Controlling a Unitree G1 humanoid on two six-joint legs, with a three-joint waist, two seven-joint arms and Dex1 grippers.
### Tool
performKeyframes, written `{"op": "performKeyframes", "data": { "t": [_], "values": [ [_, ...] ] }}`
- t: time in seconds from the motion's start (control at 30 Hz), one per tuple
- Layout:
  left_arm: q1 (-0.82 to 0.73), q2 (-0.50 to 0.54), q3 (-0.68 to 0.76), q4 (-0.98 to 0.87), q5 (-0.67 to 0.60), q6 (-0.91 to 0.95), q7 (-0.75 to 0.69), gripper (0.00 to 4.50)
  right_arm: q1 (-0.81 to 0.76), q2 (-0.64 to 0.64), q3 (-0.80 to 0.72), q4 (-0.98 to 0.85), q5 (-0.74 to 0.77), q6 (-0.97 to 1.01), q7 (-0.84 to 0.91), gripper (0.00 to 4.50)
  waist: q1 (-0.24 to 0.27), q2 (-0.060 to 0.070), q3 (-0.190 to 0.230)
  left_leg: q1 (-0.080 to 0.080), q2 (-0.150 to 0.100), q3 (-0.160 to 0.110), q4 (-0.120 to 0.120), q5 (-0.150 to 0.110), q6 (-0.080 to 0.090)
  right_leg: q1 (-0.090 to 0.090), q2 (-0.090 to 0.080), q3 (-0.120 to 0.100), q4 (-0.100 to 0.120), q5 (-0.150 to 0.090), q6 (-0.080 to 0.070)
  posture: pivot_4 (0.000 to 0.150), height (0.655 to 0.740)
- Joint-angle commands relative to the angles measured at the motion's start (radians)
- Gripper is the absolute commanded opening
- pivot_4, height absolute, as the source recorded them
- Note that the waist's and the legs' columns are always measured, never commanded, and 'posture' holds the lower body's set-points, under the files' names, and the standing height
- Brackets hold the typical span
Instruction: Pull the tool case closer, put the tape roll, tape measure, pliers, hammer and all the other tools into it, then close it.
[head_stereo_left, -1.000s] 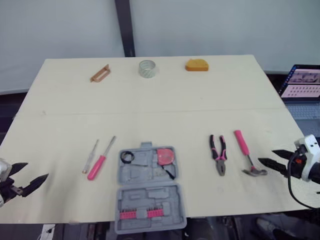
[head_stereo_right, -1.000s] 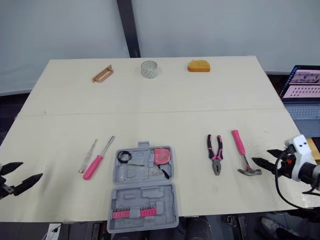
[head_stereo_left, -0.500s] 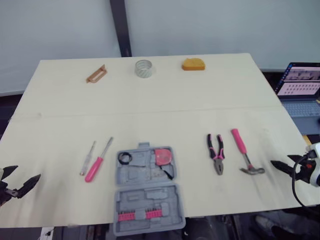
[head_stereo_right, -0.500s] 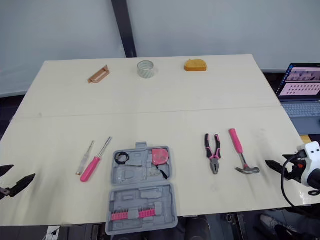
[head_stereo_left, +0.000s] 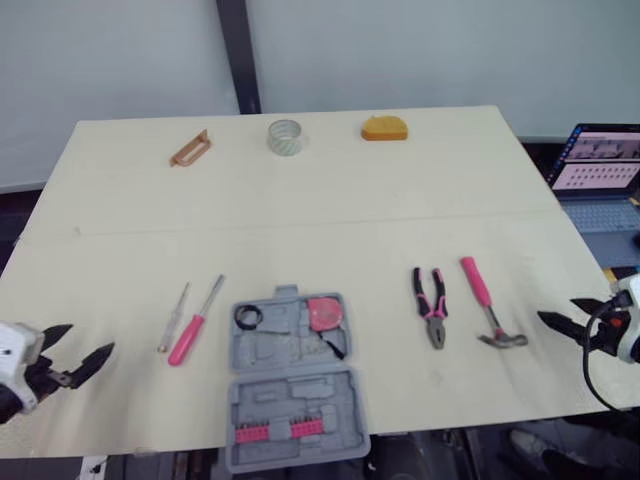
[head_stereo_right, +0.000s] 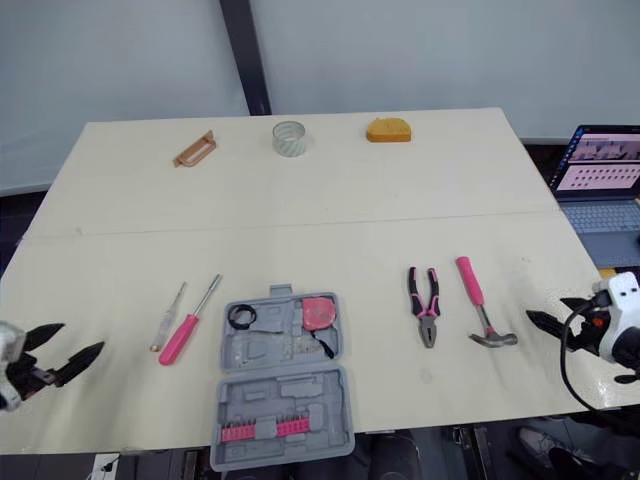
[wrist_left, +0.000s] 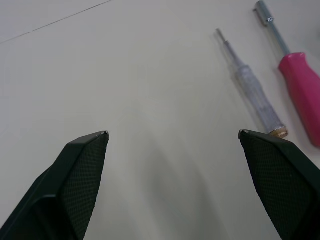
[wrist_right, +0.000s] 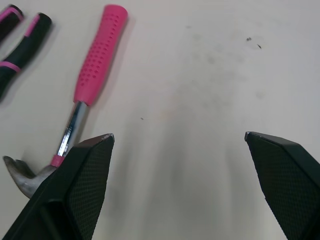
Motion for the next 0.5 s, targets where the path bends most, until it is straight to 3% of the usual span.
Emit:
{"op": "performKeyframes", "data": {
  "t": [0.03, 0.27, 0.5],
  "values": [
    [-0.010, -0.005, -0.025, -0.091, -0.026, 0.029, 0.007, 4.50, 0.018, 0.001, -0.022, -0.107, 0.039, 0.046, 0.010, 4.42, 0.000, 0.000, 0.000, 0.000, 0.000, 0.000, 0.000, 0.000, 0.000, 0.000, 0.000, 0.000, 0.000, 0.000, 0.000, 0.150, 0.7400],
    [-0.110, -0.012, -0.194, -0.226, -0.041, 0.080, -0.050, 4.50, 0.077, 0.065, -0.016, -0.440, 0.122, 0.257, -0.068, 4.42, 0.005, 0.000, 0.000, 0.000, 0.000, 0.000, 0.001, 0.000, 0.000, 0.000, 0.000, 0.000, 0.001, 0.000, 0.000, 0.150, 0.7400],
    [-0.270, -0.030, -0.434, -0.362, -0.016, 0.116, -0.088, 4.50, 0.175, 0.202, 0.037, -0.846, 0.157, 0.473, -0.290, 4.42, 0.027, 0.000, 0.000, 0.000, 0.000, 0.000, 0.002, 0.000, 0.000, 0.000, 0.001, 0.001, 0.002, 0.000, 0.000, 0.150, 0.7400]
  ]
}}
